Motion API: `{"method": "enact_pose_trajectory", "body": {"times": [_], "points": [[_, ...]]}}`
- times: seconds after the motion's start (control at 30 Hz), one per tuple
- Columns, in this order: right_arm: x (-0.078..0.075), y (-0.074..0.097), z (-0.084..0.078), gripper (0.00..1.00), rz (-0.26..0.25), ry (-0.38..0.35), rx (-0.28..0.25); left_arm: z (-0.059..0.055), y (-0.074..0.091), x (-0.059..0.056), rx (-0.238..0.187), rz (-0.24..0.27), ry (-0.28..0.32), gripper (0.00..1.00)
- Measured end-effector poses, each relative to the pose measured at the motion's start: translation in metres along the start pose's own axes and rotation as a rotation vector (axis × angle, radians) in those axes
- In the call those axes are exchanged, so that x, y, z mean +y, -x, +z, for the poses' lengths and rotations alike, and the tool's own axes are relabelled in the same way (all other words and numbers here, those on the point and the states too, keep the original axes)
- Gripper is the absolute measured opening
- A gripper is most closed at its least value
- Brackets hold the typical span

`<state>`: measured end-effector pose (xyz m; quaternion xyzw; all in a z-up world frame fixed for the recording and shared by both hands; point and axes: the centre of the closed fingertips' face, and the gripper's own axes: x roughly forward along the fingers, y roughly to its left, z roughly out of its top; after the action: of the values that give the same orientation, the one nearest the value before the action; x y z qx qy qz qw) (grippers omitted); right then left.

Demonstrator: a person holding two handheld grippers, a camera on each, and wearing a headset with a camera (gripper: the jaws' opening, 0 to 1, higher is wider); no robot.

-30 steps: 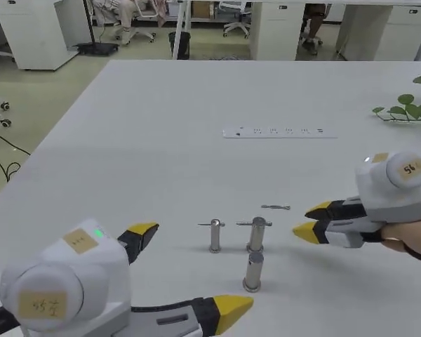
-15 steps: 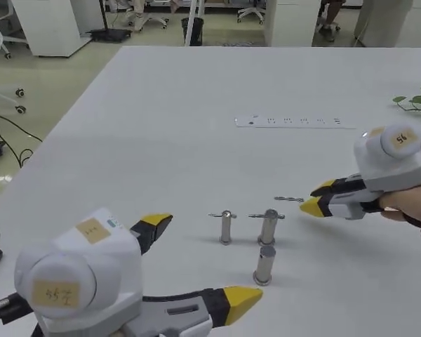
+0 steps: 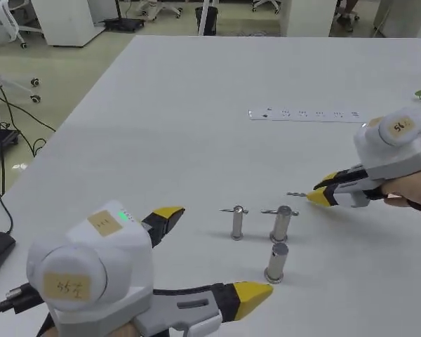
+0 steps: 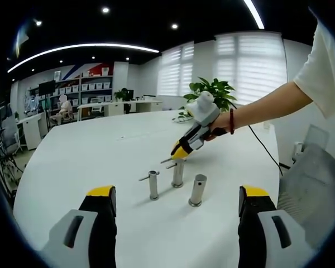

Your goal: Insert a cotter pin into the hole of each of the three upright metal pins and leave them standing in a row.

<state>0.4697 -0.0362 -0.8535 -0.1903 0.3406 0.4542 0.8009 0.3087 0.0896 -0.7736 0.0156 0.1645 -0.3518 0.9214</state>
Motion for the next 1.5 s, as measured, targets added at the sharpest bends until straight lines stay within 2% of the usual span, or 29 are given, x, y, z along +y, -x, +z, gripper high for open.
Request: {"method": "enact_pose_trajectory", "body": {"times": [0.17,0.23,0.27,0.37,0.5,0.6,0.73,1.07,1.23,1.5], "points": [[0.001,-0.005,-0.002,0.13,0.033,0.013,0.039,-0.001,0.0,0.0,0.003,-0.002,-0.004,0.9],[0.002,-0.006,-0.006,0.12,0.047,0.032,0.075,-0.001,0.001,0.0,0.003,-0.002,-0.003,0.9],[0.002,-0.005,-0.003,0.12,0.048,0.047,0.069,-0.001,0.001,0.0,0.003,-0.001,-0.002,0.9],[0.001,-0.003,-0.002,0.1,0.054,0.058,0.101,-0.001,0.001,0.001,0.005,-0.001,-0.003,0.9],[0.003,-0.003,-0.003,0.08,0.059,0.107,0.157,-0.002,0.002,0.001,0.01,-0.001,-0.003,0.89],[0.006,-0.002,-0.004,0.06,0.074,0.195,0.206,-0.004,0.002,0.0,0.015,-0.004,-0.002,0.89],[0.006,-0.003,-0.005,0.05,0.052,0.209,0.235,-0.006,0.003,0.0,0.024,-0.005,-0.006,0.89],[0.002,-0.002,-0.006,0.03,0.02,0.269,0.231,-0.005,0.003,0.001,0.027,-0.002,-0.003,0.88],[0.001,0.003,0.0,0.02,0.007,0.294,0.204,-0.003,0.004,0.003,0.03,0.001,-0.002,0.86],[0.012,0.018,0.006,0.02,-0.016,0.389,0.176,0.002,0.003,0.003,0.026,-0.008,0.025,0.8]]}}
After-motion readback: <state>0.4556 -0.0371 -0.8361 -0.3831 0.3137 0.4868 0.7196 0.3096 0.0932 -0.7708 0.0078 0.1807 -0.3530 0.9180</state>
